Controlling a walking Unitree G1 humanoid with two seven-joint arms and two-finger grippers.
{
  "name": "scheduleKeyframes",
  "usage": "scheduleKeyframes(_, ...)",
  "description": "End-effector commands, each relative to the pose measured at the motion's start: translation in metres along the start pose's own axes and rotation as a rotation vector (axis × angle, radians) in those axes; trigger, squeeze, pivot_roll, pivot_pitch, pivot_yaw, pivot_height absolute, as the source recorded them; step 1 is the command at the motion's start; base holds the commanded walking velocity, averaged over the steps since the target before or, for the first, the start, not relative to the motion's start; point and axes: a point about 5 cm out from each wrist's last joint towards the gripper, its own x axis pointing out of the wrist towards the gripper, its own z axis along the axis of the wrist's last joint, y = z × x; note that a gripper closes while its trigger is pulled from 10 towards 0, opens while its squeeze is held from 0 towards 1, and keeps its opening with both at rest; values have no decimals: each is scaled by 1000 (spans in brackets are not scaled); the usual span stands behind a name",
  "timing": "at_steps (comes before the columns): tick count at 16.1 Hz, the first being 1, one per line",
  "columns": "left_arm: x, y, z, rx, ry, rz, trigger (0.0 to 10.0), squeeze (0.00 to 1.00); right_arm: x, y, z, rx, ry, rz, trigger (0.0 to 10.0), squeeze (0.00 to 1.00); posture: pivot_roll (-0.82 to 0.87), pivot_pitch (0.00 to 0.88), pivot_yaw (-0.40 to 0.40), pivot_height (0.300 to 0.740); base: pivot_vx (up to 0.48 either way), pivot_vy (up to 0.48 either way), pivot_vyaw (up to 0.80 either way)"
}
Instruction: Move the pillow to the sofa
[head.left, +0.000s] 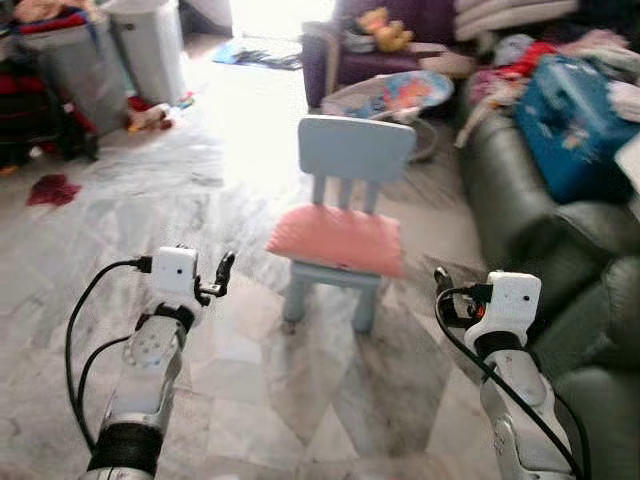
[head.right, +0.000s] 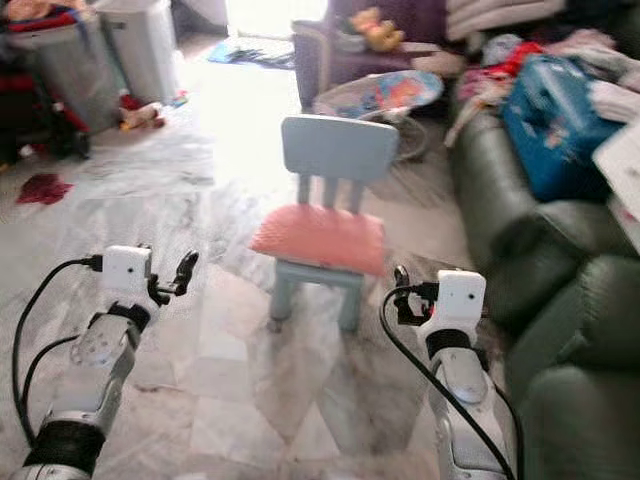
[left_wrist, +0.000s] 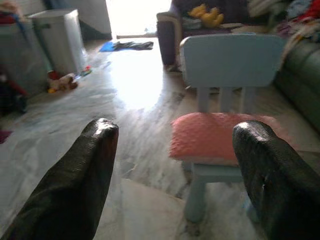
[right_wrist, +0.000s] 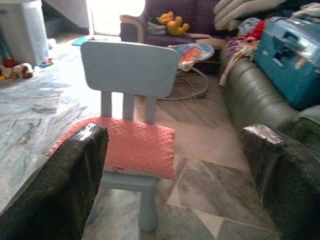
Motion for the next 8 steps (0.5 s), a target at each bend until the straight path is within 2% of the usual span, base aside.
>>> scheduleKeyframes(1, -6, 8, 2, 11, -2, 23, 10000, 0, -3, -6, 4, -6, -14, -18, 10000, 0, -44, 0, -31, 740, 315, 0, 0)
scheduleKeyframes(3, -15, 14, 0, 20, 10, 46, 10000, 0, -10, -12, 3, -13, -9, -27, 10000, 0, -44, 0, -30, 740, 0, 0, 0)
scheduleKeyframes(4, -25, 18, -1, 24, 20, 53, 10000, 0, -17, -17, 0, -17, 2, -29, 10000, 0, -43, 0, -30, 740, 0, 0, 0)
scheduleKeyframes(6, -37, 17, -4, 32, 34, 42, 10000, 0, -22, -21, -2, -20, 13, -29, 10000, 0, -34, 0, -32, 740, 0, 0, 0)
scheduleKeyframes(8, -42, 15, -7, 27, 47, 41, 10000, 0, -22, -20, -3, -17, 17, -24, 10000, 0, -31, 0, -33, 740, 0, 0, 0)
